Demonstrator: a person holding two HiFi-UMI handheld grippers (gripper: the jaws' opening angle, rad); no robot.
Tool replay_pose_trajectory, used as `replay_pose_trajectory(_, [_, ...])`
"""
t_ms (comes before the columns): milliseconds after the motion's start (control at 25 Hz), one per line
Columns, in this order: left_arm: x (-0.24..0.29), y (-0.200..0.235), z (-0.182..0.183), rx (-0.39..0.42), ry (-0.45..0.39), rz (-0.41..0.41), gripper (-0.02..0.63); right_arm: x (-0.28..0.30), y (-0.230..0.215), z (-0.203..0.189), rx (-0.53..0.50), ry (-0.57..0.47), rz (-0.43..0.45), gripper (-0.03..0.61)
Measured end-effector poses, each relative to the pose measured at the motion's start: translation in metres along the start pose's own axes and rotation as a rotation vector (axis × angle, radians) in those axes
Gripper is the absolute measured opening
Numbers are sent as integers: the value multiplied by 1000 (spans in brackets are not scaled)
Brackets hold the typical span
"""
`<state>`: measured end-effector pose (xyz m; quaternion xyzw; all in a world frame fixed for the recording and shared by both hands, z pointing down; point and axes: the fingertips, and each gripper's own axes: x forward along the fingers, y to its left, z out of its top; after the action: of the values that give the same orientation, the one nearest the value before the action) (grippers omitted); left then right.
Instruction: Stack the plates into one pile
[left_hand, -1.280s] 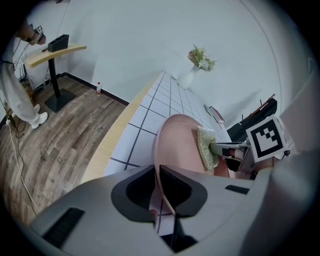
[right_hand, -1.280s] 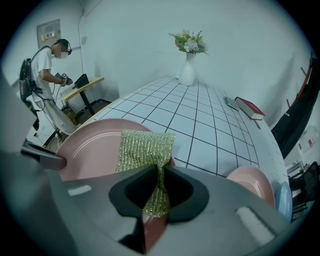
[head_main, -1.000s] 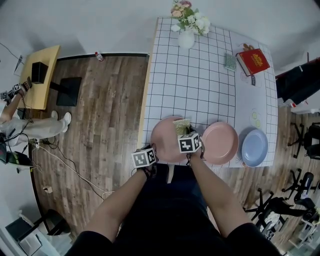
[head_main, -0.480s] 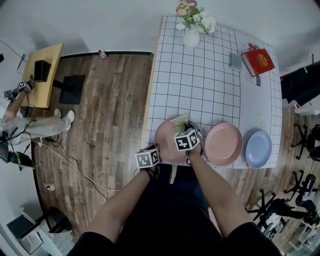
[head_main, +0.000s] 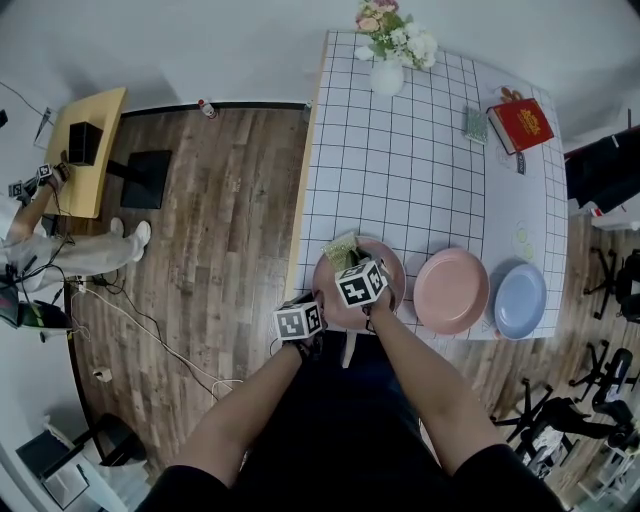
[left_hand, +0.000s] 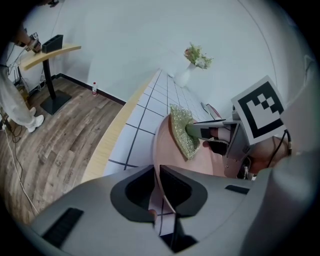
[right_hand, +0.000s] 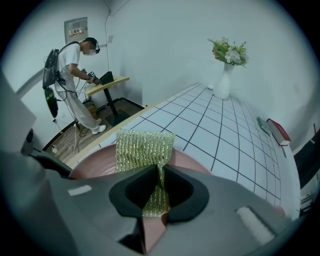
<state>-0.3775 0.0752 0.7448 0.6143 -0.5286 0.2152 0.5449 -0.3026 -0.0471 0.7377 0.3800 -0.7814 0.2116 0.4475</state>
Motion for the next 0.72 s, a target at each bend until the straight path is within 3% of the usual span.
replay_pose_trajectory(280, [0,0,0,-7,4,-5,26,0,31,1,-28,-7,69,57])
replay_pose_trajectory(720, [2,0,-2,-15,8,-12,26,0,43,0,-38,-10,90,57])
